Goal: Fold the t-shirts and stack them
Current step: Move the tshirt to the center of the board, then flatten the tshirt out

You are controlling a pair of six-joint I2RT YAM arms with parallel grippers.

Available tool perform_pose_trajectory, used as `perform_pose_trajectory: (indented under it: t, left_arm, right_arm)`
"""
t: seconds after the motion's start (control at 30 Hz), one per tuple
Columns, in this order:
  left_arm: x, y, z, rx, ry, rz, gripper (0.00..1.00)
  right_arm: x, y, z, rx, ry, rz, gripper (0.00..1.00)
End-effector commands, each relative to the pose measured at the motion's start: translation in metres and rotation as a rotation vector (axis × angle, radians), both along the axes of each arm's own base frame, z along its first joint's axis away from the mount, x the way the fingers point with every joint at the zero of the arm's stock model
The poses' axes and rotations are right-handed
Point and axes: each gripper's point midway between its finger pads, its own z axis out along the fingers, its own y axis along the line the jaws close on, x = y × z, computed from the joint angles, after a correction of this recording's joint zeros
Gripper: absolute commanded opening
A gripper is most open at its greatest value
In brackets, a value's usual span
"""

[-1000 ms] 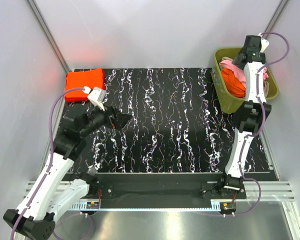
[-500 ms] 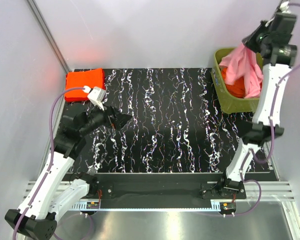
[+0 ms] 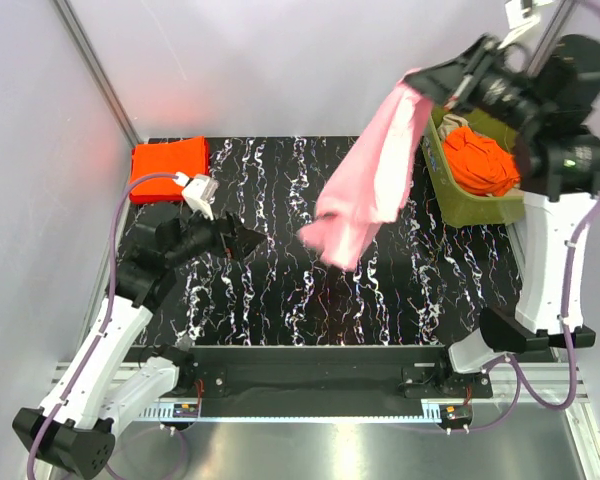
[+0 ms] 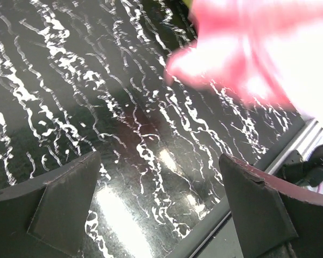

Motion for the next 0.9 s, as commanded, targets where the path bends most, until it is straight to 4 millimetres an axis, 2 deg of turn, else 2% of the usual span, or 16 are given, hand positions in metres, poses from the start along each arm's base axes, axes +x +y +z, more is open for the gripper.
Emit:
perform_pose_trajectory:
  t: [0.0,0.03,0.07,0.13,0.17,0.2,0.23,0.27,0.37,0.43,0.53,0.63,0.73,0.8,0.83,0.87]
  left_arm:
    - [0.007,0.013,0.019,-0.007,-0.03,0.098,0.97]
    - [0.006,0.014,0.017,-0.007,-0.014,0.107,0.97]
    - [0.001,0.013,0.01,-0.01,0.021,0.103,0.97]
    - [-0.005,0.015,0.005,-0.023,0.049,0.11,0.96]
    - [-0.009,0.015,-0.006,-0.029,0.093,0.114,0.96]
    - [-0.012,0.015,-0.01,-0.03,0.107,0.115,0.96]
    - [-0.014,0.015,-0.016,-0.028,0.129,0.116,0.96]
    - [-0.015,0.016,-0.022,-0.023,0.151,0.121,0.95]
    - [-0.019,0.013,-0.049,-0.011,0.249,0.114,0.93]
    - [-0.023,0.005,-0.062,-0.028,0.314,0.082,0.92]
    - [-0.026,-0.004,-0.077,-0.014,0.372,0.058,0.88]
    - [-0.027,-0.009,-0.099,0.04,0.415,0.067,0.87]
    - [-0.027,-0.014,-0.125,0.116,0.461,0.102,0.84]
    - [-0.023,-0.023,-0.139,0.168,0.481,0.107,0.79]
    - [-0.026,-0.033,-0.143,0.201,0.477,0.083,0.77]
    - [-0.023,-0.04,-0.139,0.21,0.463,0.071,0.77]
  right_arm:
    - [0.029,0.025,-0.057,0.025,0.193,0.06,0.03]
    - [0.036,0.025,-0.075,0.02,0.238,0.038,0.05]
    - [0.049,0.026,-0.114,0.005,0.317,0.021,0.06]
    - [0.063,0.03,-0.157,-0.019,0.391,0.009,0.14]
    - [0.076,0.03,-0.203,-0.04,0.49,-0.008,0.17]
    - [0.085,0.028,-0.227,-0.058,0.54,-0.042,0.21]
    - [0.093,0.026,-0.252,-0.076,0.591,-0.065,0.37]
    - [0.105,0.024,-0.296,-0.099,0.694,-0.089,0.45]
    - [0.121,0.021,-0.365,-0.16,0.859,-0.125,0.58]
    - [0.118,0.02,-0.386,-0.223,0.919,-0.131,0.6]
    - [0.108,0.018,-0.392,-0.281,0.916,-0.17,0.63]
    - [0.092,0.011,-0.377,-0.31,0.872,-0.225,0.64]
    - [0.058,0.016,-0.391,-0.306,0.898,-0.243,0.65]
    - [0.027,0.028,-0.419,-0.293,0.932,-0.189,0.63]
    - [0.011,0.031,-0.444,-0.284,0.978,-0.181,0.62]
    - [0.0,0.035,-0.445,-0.277,0.972,-0.168,0.61]
